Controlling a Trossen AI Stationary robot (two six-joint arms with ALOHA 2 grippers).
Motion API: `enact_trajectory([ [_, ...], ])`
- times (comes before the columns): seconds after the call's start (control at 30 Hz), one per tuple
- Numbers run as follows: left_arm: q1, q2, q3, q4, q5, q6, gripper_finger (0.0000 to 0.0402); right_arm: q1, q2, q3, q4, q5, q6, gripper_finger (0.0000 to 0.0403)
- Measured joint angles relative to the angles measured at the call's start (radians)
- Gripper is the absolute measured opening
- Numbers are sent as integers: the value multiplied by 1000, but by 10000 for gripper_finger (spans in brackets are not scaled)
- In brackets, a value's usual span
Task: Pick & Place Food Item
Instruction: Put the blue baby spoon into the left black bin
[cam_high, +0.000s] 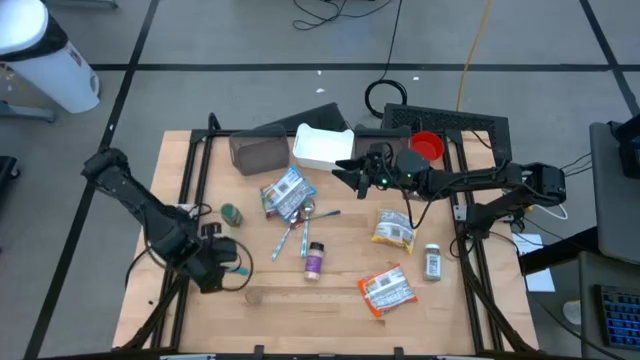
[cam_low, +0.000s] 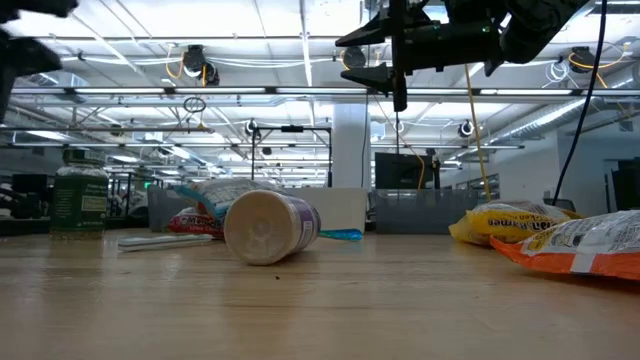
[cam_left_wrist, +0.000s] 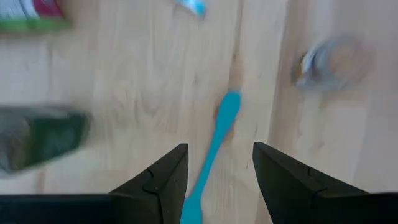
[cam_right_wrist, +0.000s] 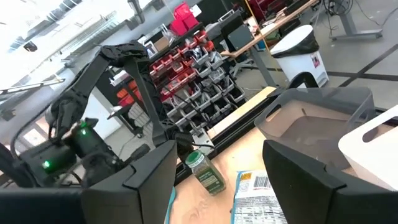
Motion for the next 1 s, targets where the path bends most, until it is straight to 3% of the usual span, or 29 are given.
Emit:
enact_trajectory([
  [0.27,-77,47,-114,8,99,-122,186,21,0,0,-18,-20,-21,231],
  [0.57,-82,48,-250,280,151,-77,186,32,0,0,-15,-20,-14,227],
  [1.0,-81,47,-297,251,151,-113,186,32,0,0,-15,-19,2,225],
])
